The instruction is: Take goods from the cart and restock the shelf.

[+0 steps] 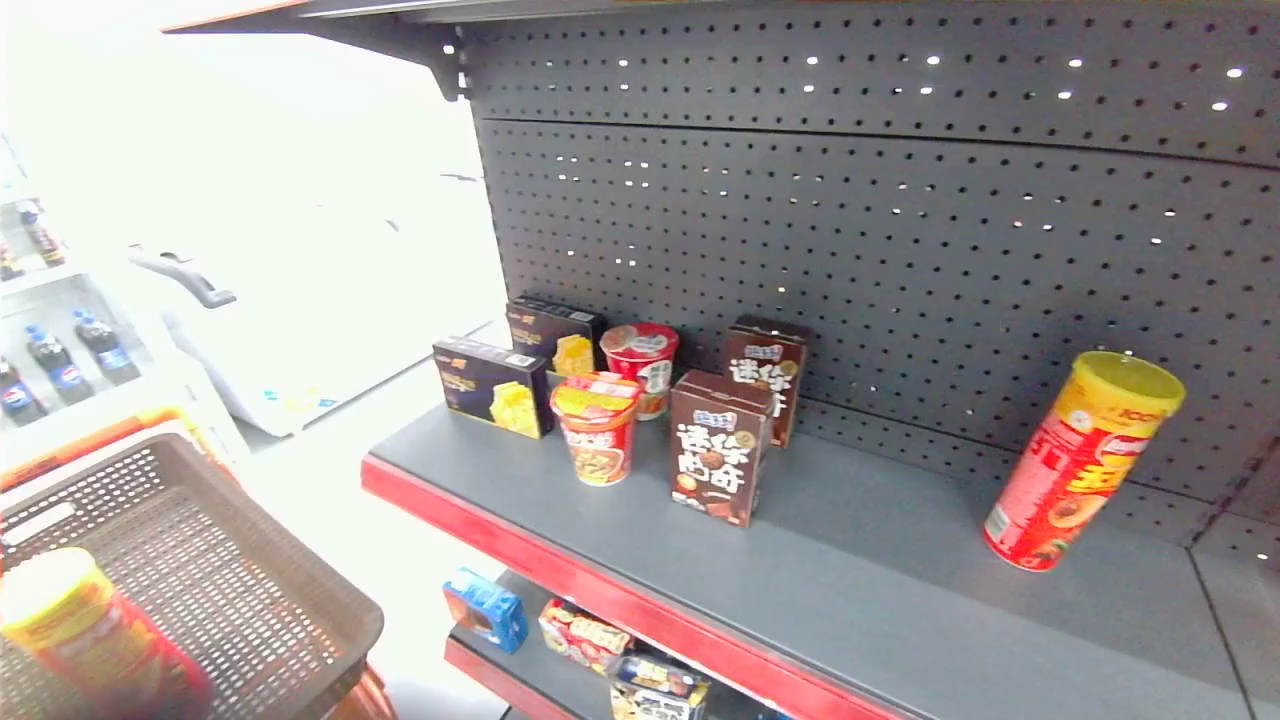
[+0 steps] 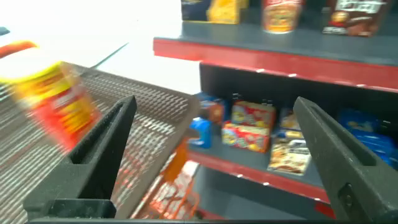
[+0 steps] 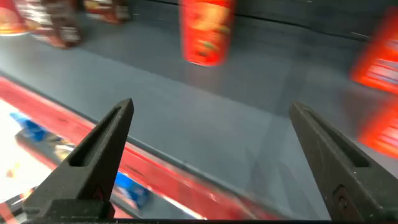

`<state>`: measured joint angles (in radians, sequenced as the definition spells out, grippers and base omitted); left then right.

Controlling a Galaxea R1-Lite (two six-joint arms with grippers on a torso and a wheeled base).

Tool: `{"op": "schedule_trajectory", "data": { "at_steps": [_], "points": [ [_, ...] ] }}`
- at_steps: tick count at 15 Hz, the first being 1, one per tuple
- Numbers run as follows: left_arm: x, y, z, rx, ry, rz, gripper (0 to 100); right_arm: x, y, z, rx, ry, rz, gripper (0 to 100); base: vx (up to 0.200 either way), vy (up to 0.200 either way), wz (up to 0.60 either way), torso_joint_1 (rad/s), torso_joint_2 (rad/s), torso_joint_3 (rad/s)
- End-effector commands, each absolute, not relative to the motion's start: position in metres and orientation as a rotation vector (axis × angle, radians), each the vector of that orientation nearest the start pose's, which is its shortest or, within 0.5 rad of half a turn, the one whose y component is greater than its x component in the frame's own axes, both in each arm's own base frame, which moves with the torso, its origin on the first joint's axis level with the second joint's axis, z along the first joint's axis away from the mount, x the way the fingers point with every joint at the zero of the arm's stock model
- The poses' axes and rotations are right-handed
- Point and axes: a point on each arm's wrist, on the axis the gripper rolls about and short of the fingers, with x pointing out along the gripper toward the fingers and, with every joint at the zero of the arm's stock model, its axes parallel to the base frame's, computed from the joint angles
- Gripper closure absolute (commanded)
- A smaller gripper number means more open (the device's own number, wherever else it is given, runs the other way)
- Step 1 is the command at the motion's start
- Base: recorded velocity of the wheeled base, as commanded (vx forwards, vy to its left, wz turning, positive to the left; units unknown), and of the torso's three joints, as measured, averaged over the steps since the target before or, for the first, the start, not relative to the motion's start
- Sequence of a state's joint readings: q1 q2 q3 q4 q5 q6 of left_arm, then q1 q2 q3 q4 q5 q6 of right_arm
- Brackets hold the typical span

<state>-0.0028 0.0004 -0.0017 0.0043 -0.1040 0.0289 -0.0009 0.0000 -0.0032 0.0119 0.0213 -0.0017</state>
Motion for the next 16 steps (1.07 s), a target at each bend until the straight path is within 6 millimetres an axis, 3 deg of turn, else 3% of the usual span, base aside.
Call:
{"op": "schedule_trajectory", "data": {
  "at_steps": [1,9,11,12,14,15,16],
  "points": [
    [-0.023,-0.002,0.075,0.027,0.002,-0.106,0,-0.023,0.000,0.075,-0.001,0.009,0.021,0,0.000,0.000,0.60,-0.007,0.00,-0.002],
    [-0.023,-0.002,0.075,0.027,0.002,-0.100,0,-0.023,0.000,0.075,0.000,0.009,0.021,0,0.000,0.000,0.60,0.002,0.00,0.002],
    [-0.024,-0.002,0.078,0.039,-0.009,-0.095,0,-0.023,0.000,0.075,0.000,0.009,0.020,0,0.000,0.000,0.00,0.000,0.00,0.000],
    [-0.028,-0.002,0.095,0.086,-0.050,-0.095,0,-0.023,0.000,0.075,0.000,0.009,0.020,0,0.000,0.000,0.00,0.000,0.00,0.000],
    [-0.024,-0.002,0.141,0.112,0.027,-0.101,0,-0.023,0.000,0.075,0.000,0.009,0.021,0,0.000,0.000,0.00,0.000,0.00,0.000],
    [-0.011,-0.002,0.186,0.109,0.109,-0.077,0,-0.023,0.000,0.075,0.000,0.009,0.021,0,0.000,0.000,0.00,0.000,0.00,0.000],
    [0.002,-0.002,0.205,0.111,0.143,-0.081,0,-0.023,0.000,0.075,0.000,0.009,0.021,0,0.000,0.000,0.00,0.000,0.00,0.000]
  ]
}}
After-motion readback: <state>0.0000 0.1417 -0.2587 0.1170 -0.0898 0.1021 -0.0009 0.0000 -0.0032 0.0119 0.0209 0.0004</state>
